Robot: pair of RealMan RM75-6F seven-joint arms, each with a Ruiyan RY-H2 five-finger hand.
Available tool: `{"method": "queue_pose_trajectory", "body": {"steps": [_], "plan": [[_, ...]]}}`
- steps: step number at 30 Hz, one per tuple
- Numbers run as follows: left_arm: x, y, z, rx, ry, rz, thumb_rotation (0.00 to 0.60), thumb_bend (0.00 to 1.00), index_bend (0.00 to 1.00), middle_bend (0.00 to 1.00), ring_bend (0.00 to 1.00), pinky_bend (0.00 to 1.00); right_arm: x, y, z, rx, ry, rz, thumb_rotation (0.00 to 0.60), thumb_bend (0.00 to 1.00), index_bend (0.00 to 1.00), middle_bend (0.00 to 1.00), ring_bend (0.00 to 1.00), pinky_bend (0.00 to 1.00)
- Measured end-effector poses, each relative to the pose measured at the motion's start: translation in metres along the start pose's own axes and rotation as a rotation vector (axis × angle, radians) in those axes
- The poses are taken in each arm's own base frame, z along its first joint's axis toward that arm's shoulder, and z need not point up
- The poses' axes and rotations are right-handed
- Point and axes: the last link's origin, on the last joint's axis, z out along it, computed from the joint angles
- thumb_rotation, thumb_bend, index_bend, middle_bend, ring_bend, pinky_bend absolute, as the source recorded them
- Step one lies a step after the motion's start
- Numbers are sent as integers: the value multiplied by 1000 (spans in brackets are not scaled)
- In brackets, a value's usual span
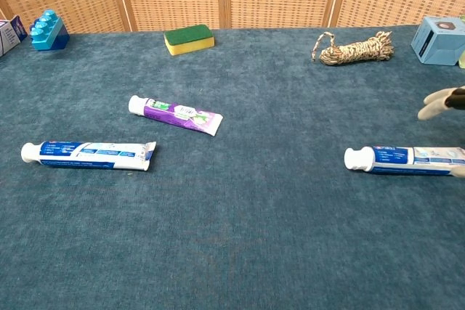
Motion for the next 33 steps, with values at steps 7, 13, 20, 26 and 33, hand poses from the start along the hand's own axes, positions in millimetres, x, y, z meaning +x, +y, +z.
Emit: {"method": "queue_pose_trajectory", "body": {"steps": [7,13,20,26,33], "plan": [[-2,0,3,-3,-3,0,600,342,120,98,118,93,-4,1,17,-9,-43,-50,376,278,238,63,30,223],[-3,-1,4,-1,-2,-2,600,344,118,98,118,93,-7,3,25,-28,-67,-71,372,278,241,63,30,223],[-1,-3,3,4,9,-5,600,344,114,98,118,93,-13,7,29,-45,-75,-84,381,277,296,74,32,223],[0,-6,1,10,17,-9,600,344,111,98,119,93,-18,8,32,-50,-81,-80,432,275,341,89,38,223],[3,-9,-3,18,30,-12,600,343,102,94,118,93,-21,2,40,-40,-92,-71,531,267,393,113,60,226]]}}
